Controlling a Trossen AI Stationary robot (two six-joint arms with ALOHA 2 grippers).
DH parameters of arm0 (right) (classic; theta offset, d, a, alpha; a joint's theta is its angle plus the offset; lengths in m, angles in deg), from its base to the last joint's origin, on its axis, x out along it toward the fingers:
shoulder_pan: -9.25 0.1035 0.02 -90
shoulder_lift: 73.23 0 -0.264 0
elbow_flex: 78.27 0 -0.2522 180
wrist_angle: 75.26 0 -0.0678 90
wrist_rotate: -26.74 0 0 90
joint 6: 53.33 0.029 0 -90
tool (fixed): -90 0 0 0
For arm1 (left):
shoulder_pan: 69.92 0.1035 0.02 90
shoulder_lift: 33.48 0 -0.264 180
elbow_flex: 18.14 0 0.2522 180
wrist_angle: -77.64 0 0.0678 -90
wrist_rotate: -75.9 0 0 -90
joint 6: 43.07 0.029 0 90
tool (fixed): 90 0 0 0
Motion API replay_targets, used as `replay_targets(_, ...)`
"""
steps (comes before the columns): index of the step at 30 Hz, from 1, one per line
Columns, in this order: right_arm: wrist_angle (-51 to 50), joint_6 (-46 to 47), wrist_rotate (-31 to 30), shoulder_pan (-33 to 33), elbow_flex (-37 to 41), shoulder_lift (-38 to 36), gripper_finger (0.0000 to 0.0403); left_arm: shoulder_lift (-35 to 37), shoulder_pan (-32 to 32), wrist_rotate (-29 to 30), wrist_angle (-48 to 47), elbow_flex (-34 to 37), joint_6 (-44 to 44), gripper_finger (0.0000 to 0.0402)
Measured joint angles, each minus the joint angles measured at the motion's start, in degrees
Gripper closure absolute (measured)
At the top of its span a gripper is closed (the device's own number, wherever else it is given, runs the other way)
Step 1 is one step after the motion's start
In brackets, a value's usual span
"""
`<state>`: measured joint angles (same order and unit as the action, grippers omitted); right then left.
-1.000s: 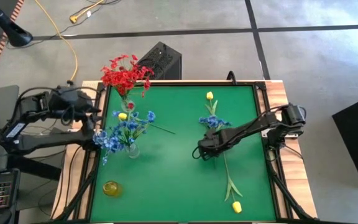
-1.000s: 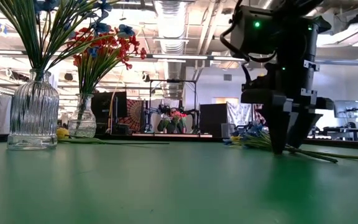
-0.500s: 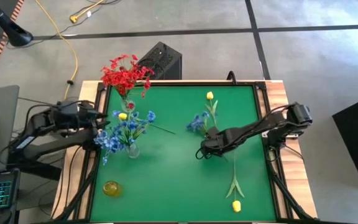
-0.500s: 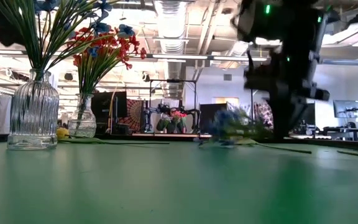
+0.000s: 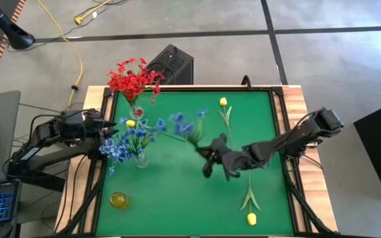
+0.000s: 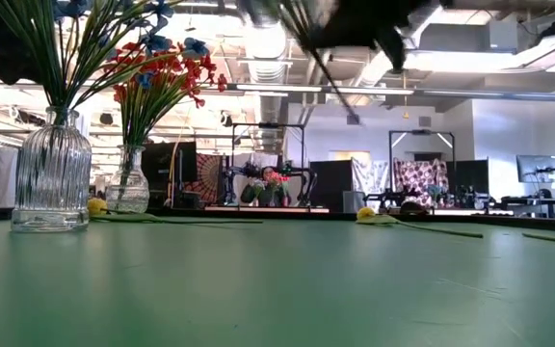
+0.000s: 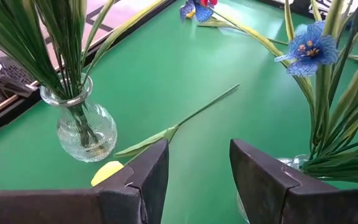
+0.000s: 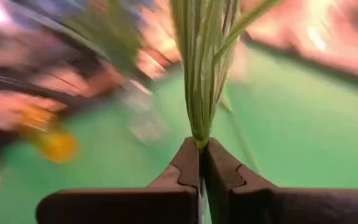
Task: Sort flowers into vase by color
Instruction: Put the blue flowers into the bottom transparent vase
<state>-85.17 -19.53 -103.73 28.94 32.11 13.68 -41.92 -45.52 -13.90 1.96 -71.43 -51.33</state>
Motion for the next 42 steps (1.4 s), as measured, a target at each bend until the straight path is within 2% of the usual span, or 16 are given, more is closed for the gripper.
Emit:
replay_targets(3, 20.94, -15.11, 4.25, 0.21, 0.00, 3.99, 0.0372, 0.00, 0.00, 0.02, -0.01, 0.00, 0.01, 0.0244)
replay_targets(9, 55.73, -34.30, 20.23, -0.79, 0.02, 13.37, 0.0372, 0.00, 0.00, 0.09, -0.04, 0.00, 0.02, 0.0244)
replay_targets(13, 72.03, -43.04, 31.74, -2.31, -0.18, 20.42, 0.0372, 0.00, 0.00, 0.13, -0.05, 0.00, 0.04, 0.0244)
replay_targets(16, 79.33, -47.36, 37.98, -4.34, -2.22, 25.24, 0.0372, 0.00, 0.00, 0.15, -0.06, 0.00, 0.04, 0.0244)
replay_targets(19, 80.83, -50.72, 39.73, -6.02, -5.75, 29.09, 0.0372, 0.00, 0.00, 0.22, -0.07, 0.00, 0.04, 0.0244)
replay_targets(26, 72.72, -49.17, 44.62, -9.40, -18.38, 37.74, 0.0369, 0.00, 0.00, 0.62, -0.07, 0.00, -0.01, 0.0244)
replay_targets(29, 72.57, -49.29, 46.58, -10.49, -23.08, 40.59, 0.0371, 0.00, 0.00, 0.65, -0.08, 0.00, -0.03, 0.0244)
replay_targets(35, 71.04, -47.99, 48.37, -11.67, -30.25, 44.57, 0.0371, 0.00, 0.00, 0.61, -0.10, 0.01, -0.03, 0.0244)
replay_targets(42, 70.63, -47.78, 48.49, -12.58, -39.72, 52.57, 0.0371, 0.00, 0.00, 0.61, -0.12, 0.04, -0.18, 0.0244)
